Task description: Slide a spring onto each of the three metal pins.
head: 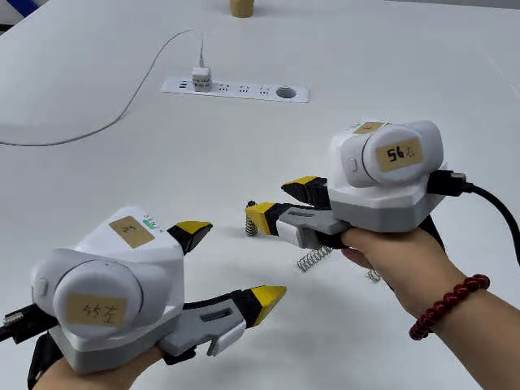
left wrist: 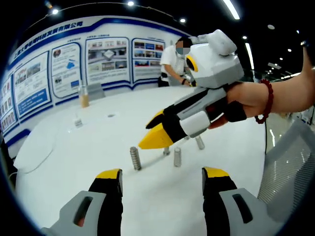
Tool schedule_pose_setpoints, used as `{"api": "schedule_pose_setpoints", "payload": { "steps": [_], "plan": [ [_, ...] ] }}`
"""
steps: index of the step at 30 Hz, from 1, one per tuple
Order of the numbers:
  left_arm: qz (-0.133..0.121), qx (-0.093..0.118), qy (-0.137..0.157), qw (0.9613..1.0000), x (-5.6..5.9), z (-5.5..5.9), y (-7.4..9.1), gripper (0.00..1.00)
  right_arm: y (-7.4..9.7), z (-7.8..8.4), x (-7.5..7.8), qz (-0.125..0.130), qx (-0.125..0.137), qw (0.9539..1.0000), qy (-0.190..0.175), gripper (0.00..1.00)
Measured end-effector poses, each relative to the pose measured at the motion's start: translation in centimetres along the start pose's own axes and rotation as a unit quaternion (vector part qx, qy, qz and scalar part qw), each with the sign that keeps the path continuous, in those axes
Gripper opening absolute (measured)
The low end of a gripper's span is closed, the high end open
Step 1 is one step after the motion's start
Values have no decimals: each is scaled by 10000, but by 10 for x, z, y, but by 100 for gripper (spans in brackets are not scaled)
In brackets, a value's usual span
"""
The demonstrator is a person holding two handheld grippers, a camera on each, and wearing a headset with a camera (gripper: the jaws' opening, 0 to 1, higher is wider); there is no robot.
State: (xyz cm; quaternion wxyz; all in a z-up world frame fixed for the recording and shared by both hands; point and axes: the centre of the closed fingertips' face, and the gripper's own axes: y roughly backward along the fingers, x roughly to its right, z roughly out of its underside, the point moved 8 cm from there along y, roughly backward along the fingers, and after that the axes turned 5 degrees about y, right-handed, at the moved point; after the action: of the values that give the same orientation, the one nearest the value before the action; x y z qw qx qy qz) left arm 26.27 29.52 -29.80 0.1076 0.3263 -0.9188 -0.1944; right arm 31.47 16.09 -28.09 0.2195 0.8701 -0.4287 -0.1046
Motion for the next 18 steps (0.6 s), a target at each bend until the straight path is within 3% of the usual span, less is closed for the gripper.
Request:
{"api": "schedule_pose_setpoints", "payload": {
  "steps": [18],
  "plan": [
    [127, -197, -271, 9994, 10, -1, -6, 58, 50, 21, 14, 165, 5, 9997, -191, 45]
  ]
}}
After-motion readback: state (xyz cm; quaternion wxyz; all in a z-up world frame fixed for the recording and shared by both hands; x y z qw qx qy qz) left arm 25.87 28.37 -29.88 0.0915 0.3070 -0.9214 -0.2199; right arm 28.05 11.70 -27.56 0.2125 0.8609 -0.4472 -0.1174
